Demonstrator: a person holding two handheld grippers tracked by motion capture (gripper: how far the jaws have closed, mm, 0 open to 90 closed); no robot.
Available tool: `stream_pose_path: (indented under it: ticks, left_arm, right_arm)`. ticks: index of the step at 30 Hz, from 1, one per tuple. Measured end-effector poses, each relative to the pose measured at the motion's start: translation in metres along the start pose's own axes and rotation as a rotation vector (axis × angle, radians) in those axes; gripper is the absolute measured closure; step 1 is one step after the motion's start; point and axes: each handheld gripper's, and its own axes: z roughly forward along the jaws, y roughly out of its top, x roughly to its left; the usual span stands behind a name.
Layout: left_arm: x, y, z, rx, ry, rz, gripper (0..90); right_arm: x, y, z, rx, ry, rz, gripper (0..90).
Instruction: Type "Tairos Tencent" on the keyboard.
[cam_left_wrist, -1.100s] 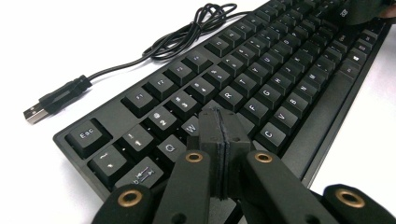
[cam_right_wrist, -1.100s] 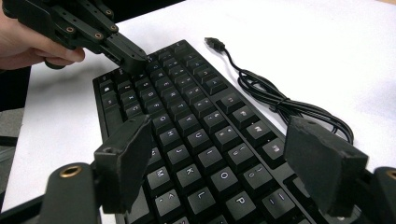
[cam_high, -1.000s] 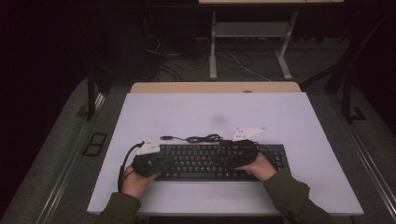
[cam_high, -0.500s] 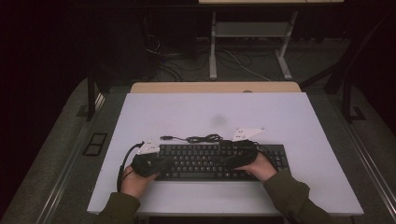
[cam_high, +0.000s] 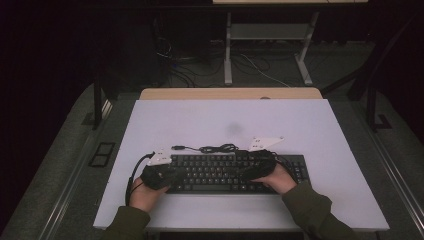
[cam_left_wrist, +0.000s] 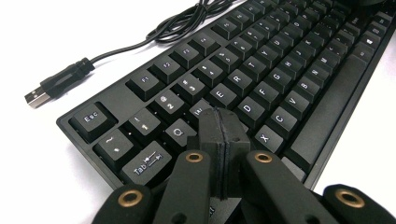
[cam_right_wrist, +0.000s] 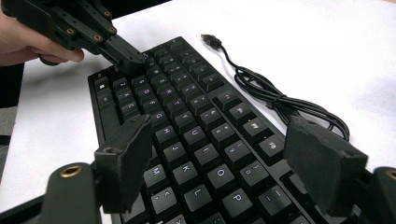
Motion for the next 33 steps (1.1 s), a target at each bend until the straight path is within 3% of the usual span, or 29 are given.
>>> stream_pose_path:
  ticks: [20, 27, 33]
  left_arm:
    - [-0.0013, 0.0025, -0.0023, -0.018, -0.009, -0.002, 88.8]
    - [-0.0005, 0.0034, -0.0049, -0.048, -0.021, -0.032, 78.8]
    - [-0.0005, 0.0051, -0.0065, -0.085, -0.032, -0.05, 61.8]
  right_arm:
    - [-0.0011, 0.0, -0.0011, -0.005, 0.0, 0.004, 23.3]
    - [-0.0022, -0.0008, -0.0016, -0.002, 0.0, 0.005, 23.2]
    - [-0.0028, -0.0008, -0.0028, -0.005, 0.001, 0.013, 21.6]
